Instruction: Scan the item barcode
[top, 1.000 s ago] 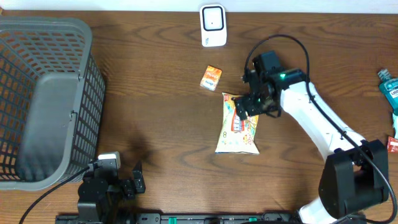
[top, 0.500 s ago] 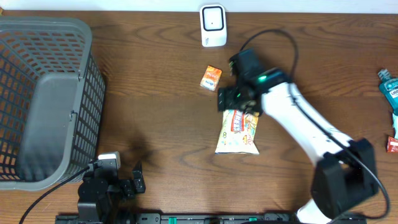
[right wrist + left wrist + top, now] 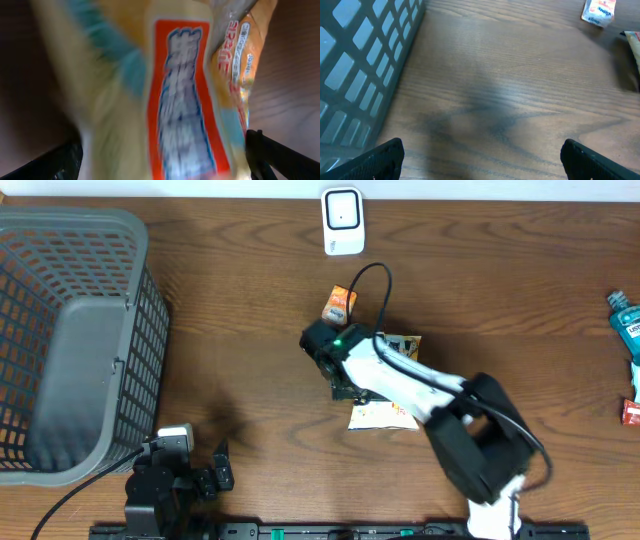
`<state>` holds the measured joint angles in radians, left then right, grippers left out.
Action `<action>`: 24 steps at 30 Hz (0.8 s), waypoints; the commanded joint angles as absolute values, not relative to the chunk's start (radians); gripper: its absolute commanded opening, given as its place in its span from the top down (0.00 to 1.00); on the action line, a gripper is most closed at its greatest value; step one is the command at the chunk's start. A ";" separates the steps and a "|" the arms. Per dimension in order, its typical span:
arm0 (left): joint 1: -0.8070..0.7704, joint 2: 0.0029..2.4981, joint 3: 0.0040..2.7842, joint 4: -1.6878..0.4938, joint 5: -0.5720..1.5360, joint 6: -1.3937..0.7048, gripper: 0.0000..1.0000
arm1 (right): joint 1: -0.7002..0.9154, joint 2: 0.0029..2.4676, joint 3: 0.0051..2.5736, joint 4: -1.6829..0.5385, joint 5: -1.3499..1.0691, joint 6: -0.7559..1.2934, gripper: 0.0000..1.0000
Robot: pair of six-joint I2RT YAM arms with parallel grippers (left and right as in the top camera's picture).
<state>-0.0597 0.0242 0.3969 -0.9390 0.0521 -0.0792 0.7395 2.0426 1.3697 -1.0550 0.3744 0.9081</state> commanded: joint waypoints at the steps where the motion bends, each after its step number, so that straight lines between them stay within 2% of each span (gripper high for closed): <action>1: -0.056 0.023 0.393 -0.942 0.044 -0.088 0.00 | 0.718 2.167 1.377 -1.058 0.485 0.949 0.03; 3: -0.056 0.023 0.393 -0.942 0.044 -0.088 0.00 | 0.710 2.227 1.382 -1.051 0.475 0.892 0.09; 6: -0.056 0.023 0.393 -0.942 0.044 -0.088 0.00 | 0.706 2.309 1.382 -1.039 0.404 0.761 0.27; 7: -0.056 0.023 0.393 -0.942 0.044 -0.088 0.00 | 0.706 2.334 1.382 -1.040 0.357 0.720 0.44; 9: -0.056 0.023 0.393 -0.942 0.044 -0.088 0.00 | 0.703 2.371 1.382 -1.039 0.250 0.650 0.92; 10: -0.056 0.023 0.393 -0.942 0.044 -0.088 0.00 | 0.701 2.381 1.382 -1.042 0.209 0.620 0.99; 17: -0.056 0.023 0.393 -0.942 0.044 -0.088 0.00 | 0.666 2.289 1.420 -1.082 -0.181 0.384 0.99; 20: -0.056 0.023 0.393 -0.942 0.044 -0.088 0.00 | 0.628 2.163 1.457 -1.081 -0.450 0.257 0.99; 24: -0.056 0.023 0.393 -0.942 0.044 -0.088 0.00 | 0.548 2.000 1.459 -1.079 -0.694 0.148 0.99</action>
<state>-0.0597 0.0242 0.3965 -0.9390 0.0490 -0.0792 0.5766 2.0621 1.4818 -1.0863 -0.2100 0.2890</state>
